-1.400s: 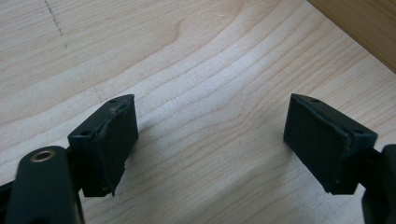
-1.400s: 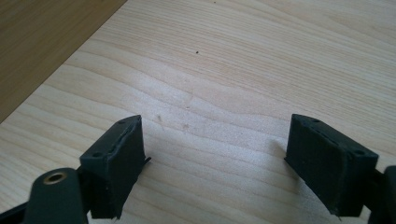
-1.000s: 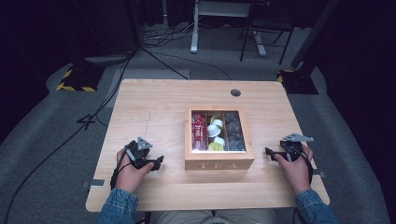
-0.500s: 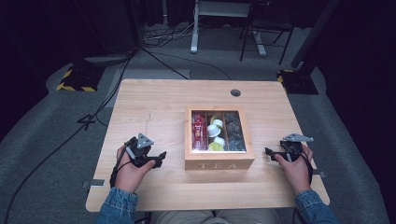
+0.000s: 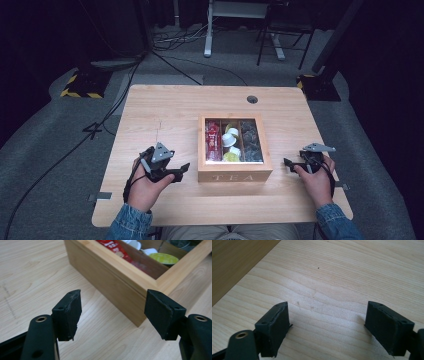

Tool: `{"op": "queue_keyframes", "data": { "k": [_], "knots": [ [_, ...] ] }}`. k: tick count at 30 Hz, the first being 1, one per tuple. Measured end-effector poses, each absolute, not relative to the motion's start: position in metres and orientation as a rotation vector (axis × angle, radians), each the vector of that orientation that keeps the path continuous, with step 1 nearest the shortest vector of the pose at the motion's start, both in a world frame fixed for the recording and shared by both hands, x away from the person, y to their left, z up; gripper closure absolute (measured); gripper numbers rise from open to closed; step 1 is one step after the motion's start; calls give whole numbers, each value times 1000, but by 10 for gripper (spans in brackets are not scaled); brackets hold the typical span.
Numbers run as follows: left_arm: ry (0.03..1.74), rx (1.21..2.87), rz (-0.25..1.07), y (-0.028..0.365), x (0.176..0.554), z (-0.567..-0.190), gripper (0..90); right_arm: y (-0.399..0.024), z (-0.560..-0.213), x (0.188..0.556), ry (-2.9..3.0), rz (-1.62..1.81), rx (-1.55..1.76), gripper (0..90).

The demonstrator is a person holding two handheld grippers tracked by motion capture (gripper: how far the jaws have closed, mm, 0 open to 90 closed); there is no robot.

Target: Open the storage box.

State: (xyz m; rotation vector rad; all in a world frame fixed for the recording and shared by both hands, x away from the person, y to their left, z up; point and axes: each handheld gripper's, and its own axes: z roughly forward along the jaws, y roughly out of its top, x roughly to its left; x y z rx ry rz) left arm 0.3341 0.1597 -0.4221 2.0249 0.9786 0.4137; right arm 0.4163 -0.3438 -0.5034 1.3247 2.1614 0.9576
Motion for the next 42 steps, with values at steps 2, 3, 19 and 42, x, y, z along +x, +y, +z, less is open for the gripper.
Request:
{"op": "queue_keyframes", "data": {
  "k": [2,3,19,42],
  "knots": [
    [960,2026,404,157,333,-422,304,-344,-503,416,2162,958,1323,193],
    [952,2021,391,155,333,-422,304,-344,-503,416,2162,958,1323,193],
    [820,1969,312,125,327,-440,282,-344,-504,416,2167,961,1316,193],
    [869,1987,403,113,321,-468,443,-344,-503,417,2176,964,1309,193]
  ]
}}
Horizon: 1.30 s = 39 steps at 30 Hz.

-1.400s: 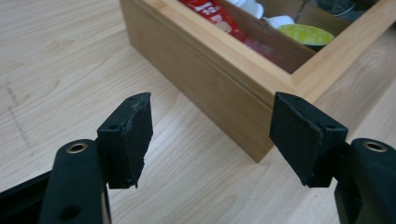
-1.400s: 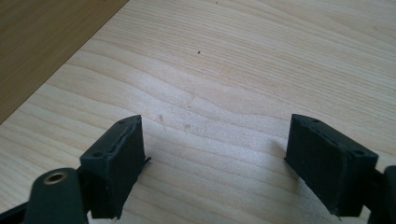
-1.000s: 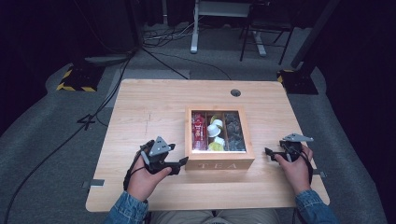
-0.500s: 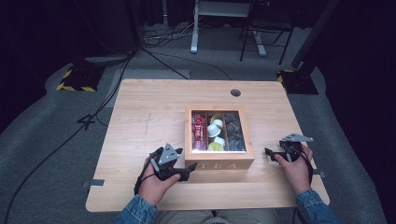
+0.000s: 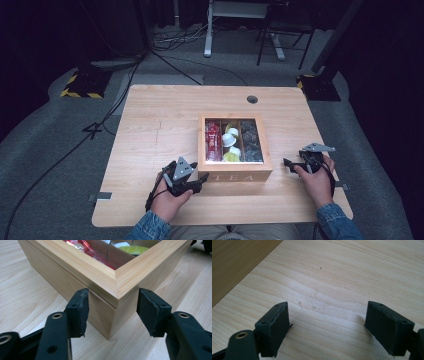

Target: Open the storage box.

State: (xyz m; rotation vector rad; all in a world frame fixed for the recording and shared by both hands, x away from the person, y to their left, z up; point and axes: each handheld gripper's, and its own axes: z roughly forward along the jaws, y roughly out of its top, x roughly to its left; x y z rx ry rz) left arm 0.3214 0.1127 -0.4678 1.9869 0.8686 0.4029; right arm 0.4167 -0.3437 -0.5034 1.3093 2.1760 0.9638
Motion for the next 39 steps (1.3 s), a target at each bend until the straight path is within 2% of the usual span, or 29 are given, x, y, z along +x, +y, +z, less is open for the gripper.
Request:
{"op": "queue_keyframes", "data": {
  "k": [4,13,14,16,23,28,30,32,39],
  "knots": [
    [884,1992,377,115,321,-467,512,-344,-503,417,2177,964,1307,193],
    [876,2020,379,117,320,-463,567,-344,-503,417,2180,966,1304,198],
    [867,2024,390,117,320,-462,569,-344,-503,417,2181,968,1303,208],
    [855,2031,406,117,320,-461,580,-345,-503,416,2185,998,1287,312],
    [835,2038,414,117,320,-459,602,-347,-487,409,2199,1073,1240,314],
    [840,2044,409,116,321,-457,602,-342,-459,392,2249,1179,1127,417],
    [841,2044,408,116,321,-457,603,-341,-454,390,2267,1216,1101,412],
    [840,2047,407,116,321,-457,603,-333,-443,384,2352,1340,1100,344],
    [839,2054,403,116,321,-456,604,-306,-429,367,2476,1336,886,365]
  ]
}}
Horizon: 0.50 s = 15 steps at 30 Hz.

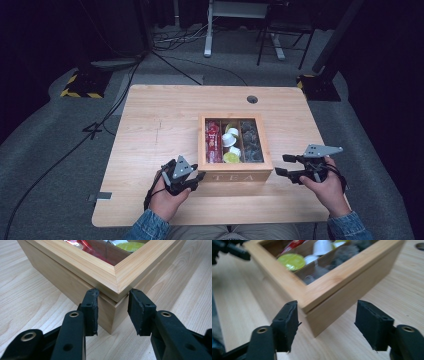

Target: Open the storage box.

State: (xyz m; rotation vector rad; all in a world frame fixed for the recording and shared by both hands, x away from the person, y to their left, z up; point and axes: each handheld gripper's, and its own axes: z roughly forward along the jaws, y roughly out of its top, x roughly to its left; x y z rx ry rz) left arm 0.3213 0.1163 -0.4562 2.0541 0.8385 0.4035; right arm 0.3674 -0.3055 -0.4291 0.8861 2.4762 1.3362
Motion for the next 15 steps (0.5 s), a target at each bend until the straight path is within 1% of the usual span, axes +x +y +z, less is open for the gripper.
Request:
{"op": "queue_keyframes", "data": {
  "k": [1,4,7,9,11,14,15],
  "knots": [
    [839,2055,404,116,321,-456,604,-306,-429,367,2476,1336,886,365],
    [842,2056,400,116,321,-456,605,-296,-431,363,2536,1311,822,401],
    [843,2056,397,116,321,-455,606,-287,-436,362,2573,1278,787,461],
    [843,2057,397,116,321,-455,606,-285,-438,362,2571,1273,787,477],
    [844,2057,397,116,321,-455,606,-280,-444,363,2567,1253,780,544],
    [844,2056,398,116,321,-455,607,-279,-445,363,2554,1243,783,568],
    [845,2057,397,116,321,-455,607,-279,-445,362,2545,1244,781,589]
  ]
}}
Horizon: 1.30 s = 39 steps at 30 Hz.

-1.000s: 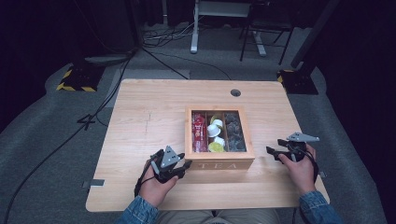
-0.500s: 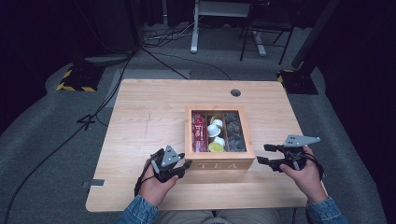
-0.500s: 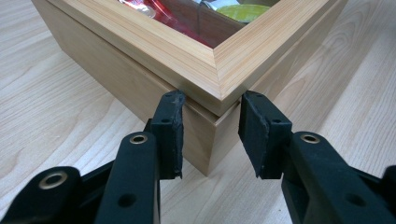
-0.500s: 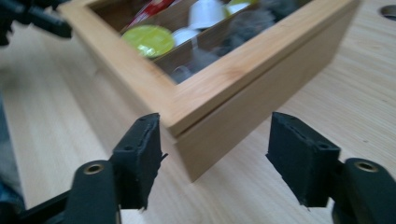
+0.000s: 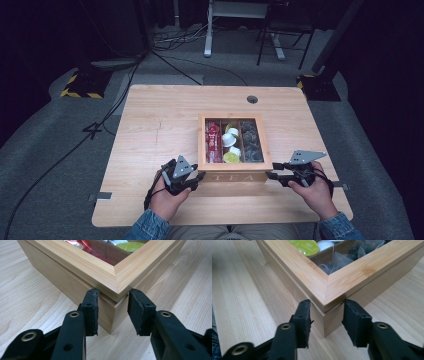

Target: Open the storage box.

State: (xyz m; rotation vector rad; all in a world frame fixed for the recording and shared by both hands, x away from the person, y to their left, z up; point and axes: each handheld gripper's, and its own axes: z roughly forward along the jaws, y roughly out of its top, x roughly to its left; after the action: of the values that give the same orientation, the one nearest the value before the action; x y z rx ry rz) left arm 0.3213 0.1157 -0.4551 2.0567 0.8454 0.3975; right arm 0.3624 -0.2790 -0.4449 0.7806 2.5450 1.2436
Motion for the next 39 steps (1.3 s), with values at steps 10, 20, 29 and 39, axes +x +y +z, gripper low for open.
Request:
{"op": "queue_keyframes", "data": {
  "k": [10,20,29,39],
  "knots": [
    [845,2042,397,116,321,-454,611,-278,-444,362,2512,1254,761,609],
    [816,1958,439,118,321,-449,523,-280,-433,360,2450,1296,766,608],
    [829,1935,434,123,323,-449,443,-281,-420,359,2389,1305,752,604],
    [866,1941,431,130,328,-452,439,-280,-394,364,2295,1303,697,515]
  ]
}}
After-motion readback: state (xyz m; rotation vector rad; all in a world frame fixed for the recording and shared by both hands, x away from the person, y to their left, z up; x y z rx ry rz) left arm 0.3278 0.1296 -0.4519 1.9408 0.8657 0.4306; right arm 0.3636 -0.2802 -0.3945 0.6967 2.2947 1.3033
